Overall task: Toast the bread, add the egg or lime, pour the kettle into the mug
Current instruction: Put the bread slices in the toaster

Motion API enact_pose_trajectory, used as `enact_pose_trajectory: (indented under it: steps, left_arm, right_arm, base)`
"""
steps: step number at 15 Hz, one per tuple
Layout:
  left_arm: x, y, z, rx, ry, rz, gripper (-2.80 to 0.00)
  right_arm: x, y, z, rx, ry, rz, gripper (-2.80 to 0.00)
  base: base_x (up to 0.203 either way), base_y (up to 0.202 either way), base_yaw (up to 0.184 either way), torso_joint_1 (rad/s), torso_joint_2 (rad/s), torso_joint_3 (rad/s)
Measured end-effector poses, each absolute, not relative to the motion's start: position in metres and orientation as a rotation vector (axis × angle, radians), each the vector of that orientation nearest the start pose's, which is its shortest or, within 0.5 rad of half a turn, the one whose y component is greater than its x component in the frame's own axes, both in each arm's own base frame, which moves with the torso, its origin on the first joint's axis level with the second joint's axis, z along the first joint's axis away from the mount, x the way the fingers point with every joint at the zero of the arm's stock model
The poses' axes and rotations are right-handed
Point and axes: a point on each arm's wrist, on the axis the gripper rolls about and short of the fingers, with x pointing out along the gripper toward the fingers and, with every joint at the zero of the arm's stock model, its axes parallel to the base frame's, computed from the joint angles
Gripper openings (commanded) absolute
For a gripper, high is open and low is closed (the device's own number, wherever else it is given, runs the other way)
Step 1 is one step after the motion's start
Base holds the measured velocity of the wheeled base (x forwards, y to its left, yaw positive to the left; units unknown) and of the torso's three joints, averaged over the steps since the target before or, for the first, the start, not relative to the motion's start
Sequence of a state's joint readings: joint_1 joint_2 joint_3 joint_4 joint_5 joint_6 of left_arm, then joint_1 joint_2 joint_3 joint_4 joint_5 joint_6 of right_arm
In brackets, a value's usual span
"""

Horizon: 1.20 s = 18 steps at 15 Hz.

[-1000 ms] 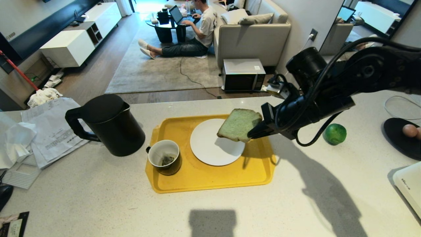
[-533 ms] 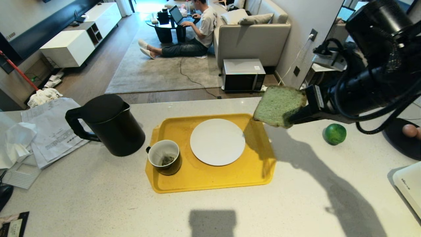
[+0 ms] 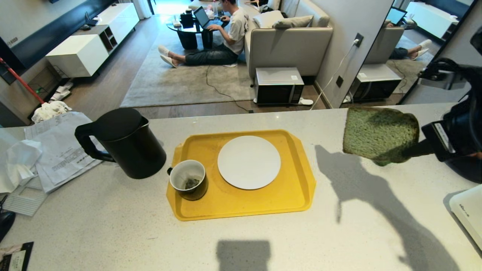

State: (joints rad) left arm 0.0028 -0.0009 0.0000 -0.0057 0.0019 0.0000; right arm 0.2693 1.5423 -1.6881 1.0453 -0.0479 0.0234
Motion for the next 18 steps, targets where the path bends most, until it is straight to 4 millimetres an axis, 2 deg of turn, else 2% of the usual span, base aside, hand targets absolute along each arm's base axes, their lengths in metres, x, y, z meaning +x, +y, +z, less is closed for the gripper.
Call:
enact_pose_trajectory:
  steps: [4,8,12,18]
  left_arm:
    - [-0.023,0.000,0.076,0.000,-0.007,0.005,-2.80]
    - [-0.023,0.000,0.076,0.000,-0.007,0.005,-2.80]
    - [-0.023,0.000,0.076,0.000,-0.007,0.004,-2.80]
    - [-0.023,0.000,0.076,0.000,-0.006,0.004,-2.80]
  right_arm:
    - [0.199,0.024,0.321,-0.193,0.880,0.075,-2.80]
    - [0.177,-0.002,0.335,-0.179,0.819,-0.034,-2.80]
    - [0.155,-0.011,0.345,-0.159,0.767,-0.098,-2.80]
    - [0.141,-0.013,0.348,-0.180,0.742,-0.174,-2.80]
  base:
    - [0.000,0.000,0.000,0.000,0.00,0.000]
    - [0.000,0.000,0.000,0.000,0.00,0.000]
    - [0.000,0.000,0.000,0.000,0.00,0.000]
    - [0.000,0.000,0.000,0.000,0.00,0.000]
